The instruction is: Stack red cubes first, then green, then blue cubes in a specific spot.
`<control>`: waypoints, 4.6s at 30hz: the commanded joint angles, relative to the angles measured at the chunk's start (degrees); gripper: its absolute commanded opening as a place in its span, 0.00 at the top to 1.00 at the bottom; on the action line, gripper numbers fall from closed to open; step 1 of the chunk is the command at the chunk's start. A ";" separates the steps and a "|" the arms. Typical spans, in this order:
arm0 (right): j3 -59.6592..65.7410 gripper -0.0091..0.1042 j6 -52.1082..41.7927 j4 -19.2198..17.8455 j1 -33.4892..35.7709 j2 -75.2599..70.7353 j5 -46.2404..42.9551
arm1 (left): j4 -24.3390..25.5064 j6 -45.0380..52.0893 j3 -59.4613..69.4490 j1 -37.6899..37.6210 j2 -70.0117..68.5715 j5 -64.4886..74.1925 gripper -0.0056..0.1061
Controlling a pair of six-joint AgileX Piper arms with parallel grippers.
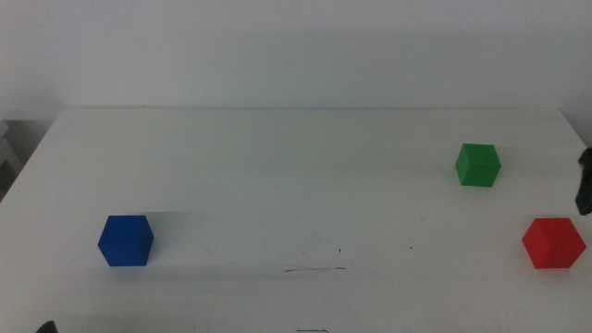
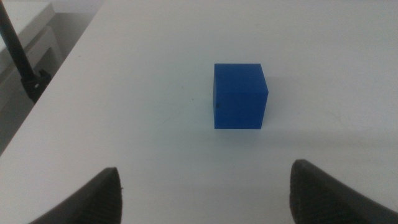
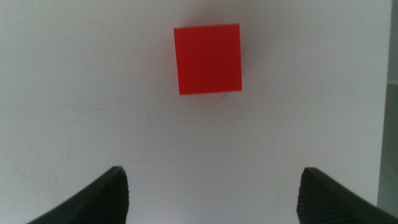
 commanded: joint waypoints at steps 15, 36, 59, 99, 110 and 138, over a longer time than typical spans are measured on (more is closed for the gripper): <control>-4.12 0.09 -4.55 -2.64 0.00 11.66 -7.47 | -0.84 -0.11 -0.10 -0.25 -1.46 -4.36 0.14; -3.88 0.09 -5.99 -2.60 0.00 17.30 -12.13 | -0.84 -0.11 -0.10 -0.25 -1.46 -4.36 0.14; -3.88 0.09 -6.25 -2.40 0.00 22.75 -12.36 | -0.84 -0.11 -0.10 -0.25 -1.46 -4.36 0.14; -13.97 0.93 9.71 -3.09 8.25 20.55 3.20 | -0.84 -0.11 -0.10 -0.25 -1.46 -4.36 0.14; -14.74 0.93 14.91 0.40 11.08 20.37 3.21 | -0.84 -0.11 -0.10 -0.25 -1.46 -4.36 0.14; -33.49 0.93 33.26 4.79 38.10 34.23 3.30 | -0.84 -0.11 -0.10 -0.25 -1.46 -4.36 0.14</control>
